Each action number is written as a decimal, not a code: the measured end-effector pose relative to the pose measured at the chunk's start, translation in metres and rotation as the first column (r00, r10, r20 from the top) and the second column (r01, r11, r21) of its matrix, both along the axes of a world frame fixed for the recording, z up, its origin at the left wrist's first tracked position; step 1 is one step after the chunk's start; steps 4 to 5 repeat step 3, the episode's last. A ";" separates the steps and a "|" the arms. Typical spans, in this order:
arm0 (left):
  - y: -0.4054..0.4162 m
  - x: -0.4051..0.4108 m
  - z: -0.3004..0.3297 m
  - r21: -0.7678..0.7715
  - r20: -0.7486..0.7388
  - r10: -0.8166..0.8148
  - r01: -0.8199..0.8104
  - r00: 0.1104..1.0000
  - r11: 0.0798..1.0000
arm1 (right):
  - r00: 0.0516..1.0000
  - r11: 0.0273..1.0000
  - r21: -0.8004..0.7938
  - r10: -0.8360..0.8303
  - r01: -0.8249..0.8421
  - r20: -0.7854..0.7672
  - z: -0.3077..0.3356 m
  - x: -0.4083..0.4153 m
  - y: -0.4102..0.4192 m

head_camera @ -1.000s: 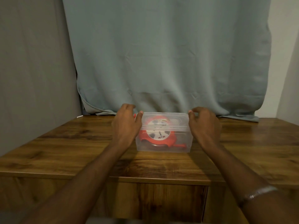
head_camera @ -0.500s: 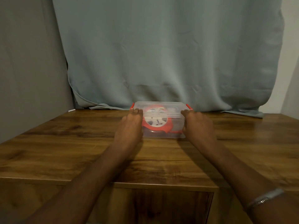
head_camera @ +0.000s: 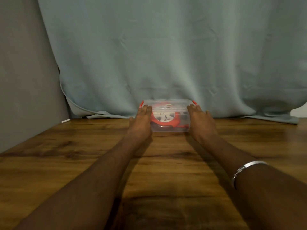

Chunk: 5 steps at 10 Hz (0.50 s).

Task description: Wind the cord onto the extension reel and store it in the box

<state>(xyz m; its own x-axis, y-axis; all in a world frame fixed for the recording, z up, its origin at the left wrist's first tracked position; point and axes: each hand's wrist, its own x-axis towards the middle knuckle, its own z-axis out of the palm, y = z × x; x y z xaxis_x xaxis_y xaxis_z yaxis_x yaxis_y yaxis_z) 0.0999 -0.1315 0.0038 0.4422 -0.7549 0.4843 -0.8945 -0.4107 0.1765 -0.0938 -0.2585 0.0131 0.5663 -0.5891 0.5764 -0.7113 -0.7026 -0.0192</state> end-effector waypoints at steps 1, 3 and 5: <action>-0.010 0.005 0.006 0.010 -0.020 0.014 -0.014 1.000 1.000 | 1.000 1.000 0.005 0.009 -0.009 -0.001 -0.005 0.011 -0.011; -0.005 -0.001 0.021 0.005 -0.128 0.018 -0.017 0.992 1.000 | 0.999 0.991 0.130 0.011 -0.007 -0.035 0.033 0.002 0.006; -0.005 -0.001 0.021 0.005 -0.128 0.018 -0.017 0.992 1.000 | 0.999 0.991 0.130 0.011 -0.007 -0.035 0.033 0.002 0.006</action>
